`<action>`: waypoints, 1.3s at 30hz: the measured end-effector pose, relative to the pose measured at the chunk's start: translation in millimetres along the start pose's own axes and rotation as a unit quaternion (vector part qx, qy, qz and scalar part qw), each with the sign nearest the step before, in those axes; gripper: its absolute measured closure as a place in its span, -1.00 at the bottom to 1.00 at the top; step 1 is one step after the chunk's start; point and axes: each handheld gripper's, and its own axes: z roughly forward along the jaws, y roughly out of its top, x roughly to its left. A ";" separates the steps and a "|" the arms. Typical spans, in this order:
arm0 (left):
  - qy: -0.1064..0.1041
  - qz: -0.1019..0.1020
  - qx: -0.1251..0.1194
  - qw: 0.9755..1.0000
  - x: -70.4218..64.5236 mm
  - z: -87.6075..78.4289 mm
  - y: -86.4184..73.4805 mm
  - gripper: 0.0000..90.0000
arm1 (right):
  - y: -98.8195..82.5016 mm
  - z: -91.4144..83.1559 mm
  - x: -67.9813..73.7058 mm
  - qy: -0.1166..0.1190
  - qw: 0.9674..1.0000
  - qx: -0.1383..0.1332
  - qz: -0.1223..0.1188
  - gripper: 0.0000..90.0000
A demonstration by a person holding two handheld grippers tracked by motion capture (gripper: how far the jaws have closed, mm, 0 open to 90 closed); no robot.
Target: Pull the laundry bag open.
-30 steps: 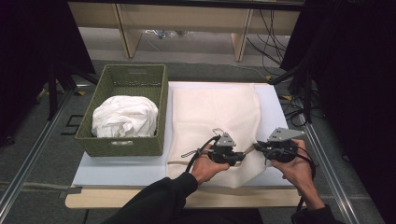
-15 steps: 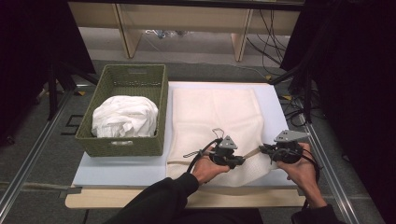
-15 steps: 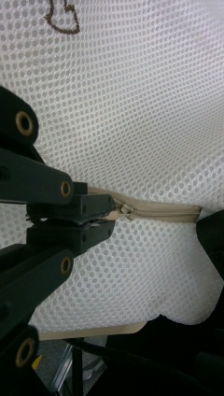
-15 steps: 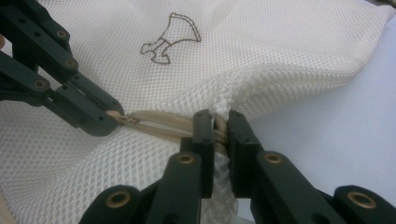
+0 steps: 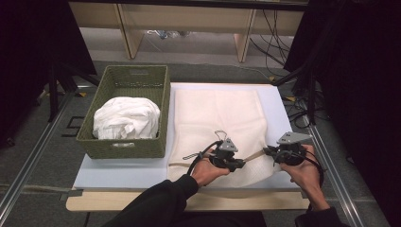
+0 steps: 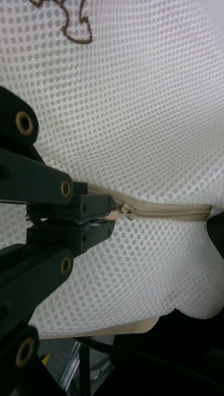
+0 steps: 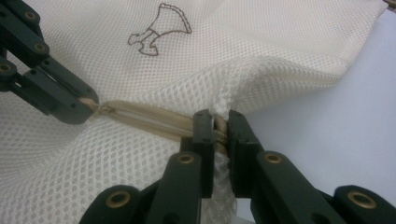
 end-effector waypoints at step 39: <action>0.030 -0.006 0.023 0.999 16.5 -71.0 -33.1 0.93 | -6.3 -3.3 -11.7 -0.025 1.000 0.003 -0.002 0.88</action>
